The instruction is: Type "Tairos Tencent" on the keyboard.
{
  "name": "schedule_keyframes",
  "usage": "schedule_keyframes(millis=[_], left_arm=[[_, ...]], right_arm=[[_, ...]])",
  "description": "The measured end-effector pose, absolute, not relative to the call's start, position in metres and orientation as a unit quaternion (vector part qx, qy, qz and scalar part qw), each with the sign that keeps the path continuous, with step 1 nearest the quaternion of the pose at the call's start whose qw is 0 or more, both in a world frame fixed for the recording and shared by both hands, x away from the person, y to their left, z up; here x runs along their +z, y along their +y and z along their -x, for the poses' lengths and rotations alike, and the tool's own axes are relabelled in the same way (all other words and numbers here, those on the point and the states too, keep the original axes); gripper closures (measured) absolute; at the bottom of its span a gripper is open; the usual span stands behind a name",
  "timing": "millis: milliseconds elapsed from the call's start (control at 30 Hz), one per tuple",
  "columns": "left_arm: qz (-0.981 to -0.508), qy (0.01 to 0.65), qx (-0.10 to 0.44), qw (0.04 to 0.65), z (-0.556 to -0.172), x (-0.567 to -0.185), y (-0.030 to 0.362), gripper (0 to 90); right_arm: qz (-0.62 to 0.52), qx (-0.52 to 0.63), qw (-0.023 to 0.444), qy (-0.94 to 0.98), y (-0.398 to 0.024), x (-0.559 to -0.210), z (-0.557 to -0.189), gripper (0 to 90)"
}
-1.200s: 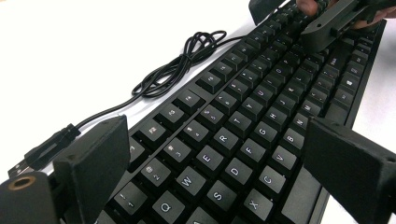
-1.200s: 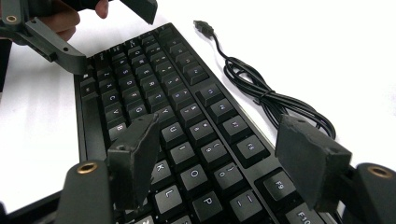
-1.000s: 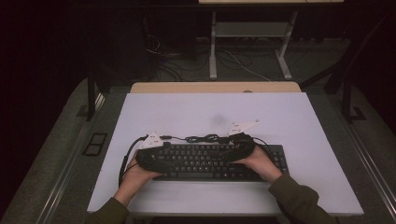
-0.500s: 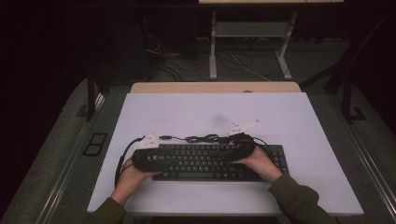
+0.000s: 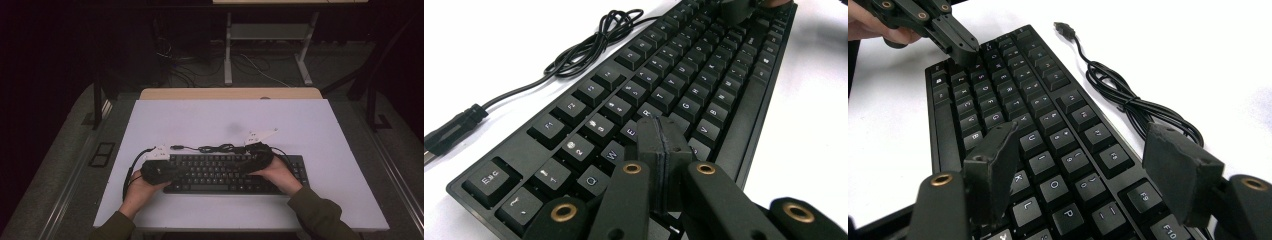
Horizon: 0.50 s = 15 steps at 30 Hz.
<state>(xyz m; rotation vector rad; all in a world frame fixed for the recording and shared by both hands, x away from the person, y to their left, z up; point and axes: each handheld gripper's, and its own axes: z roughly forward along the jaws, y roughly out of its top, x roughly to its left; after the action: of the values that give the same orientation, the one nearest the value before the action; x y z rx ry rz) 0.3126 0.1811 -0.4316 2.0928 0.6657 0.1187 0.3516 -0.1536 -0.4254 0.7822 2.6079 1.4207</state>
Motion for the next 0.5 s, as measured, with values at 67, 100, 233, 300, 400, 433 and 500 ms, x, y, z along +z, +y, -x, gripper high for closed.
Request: schedule_keyframes(millis=[67, 100, 233, 300, 400, 433, 500], left_arm=[[-0.849, 0.27, 0.048, 0.452, -0.313, -0.433, 0.1799, 89.4], [-0.85, 0.269, 0.048, 0.45, -0.313, -0.4338, 0.1792, 89.4], [-0.857, 0.266, 0.054, 0.438, -0.3131, -0.4364, 0.1758, 89.4], [-0.857, 0.267, 0.052, 0.437, -0.3131, -0.4371, 0.1751, 89.4], [-0.858, 0.267, 0.051, 0.435, -0.3133, -0.4385, 0.1743, 89.4], [-0.859, 0.266, 0.051, 0.434, -0.3134, -0.4385, 0.1742, 89.4], [-0.863, 0.266, 0.054, 0.427, -0.3135, -0.4396, 0.1735, 89.4]], right_arm=[[-0.255, 0.463, 0.035, 0.848, -0.1536, -0.4254, -0.3516, 30.2], [-0.255, 0.462, 0.036, 0.849, -0.1536, -0.4253, -0.3516, 30.2], [-0.255, 0.462, 0.035, 0.849, -0.1532, -0.4255, -0.3514, 30.2], [-0.255, 0.462, 0.035, 0.849, -0.1532, -0.4256, -0.3513, 30.2], [-0.255, 0.462, 0.035, 0.849, -0.1528, -0.4255, -0.3511, 30.2], [-0.255, 0.462, 0.035, 0.849, -0.1528, -0.4254, -0.351, 30.2], [-0.255, 0.462, 0.035, 0.849, -0.1528, -0.4255, -0.351, 30.2]])
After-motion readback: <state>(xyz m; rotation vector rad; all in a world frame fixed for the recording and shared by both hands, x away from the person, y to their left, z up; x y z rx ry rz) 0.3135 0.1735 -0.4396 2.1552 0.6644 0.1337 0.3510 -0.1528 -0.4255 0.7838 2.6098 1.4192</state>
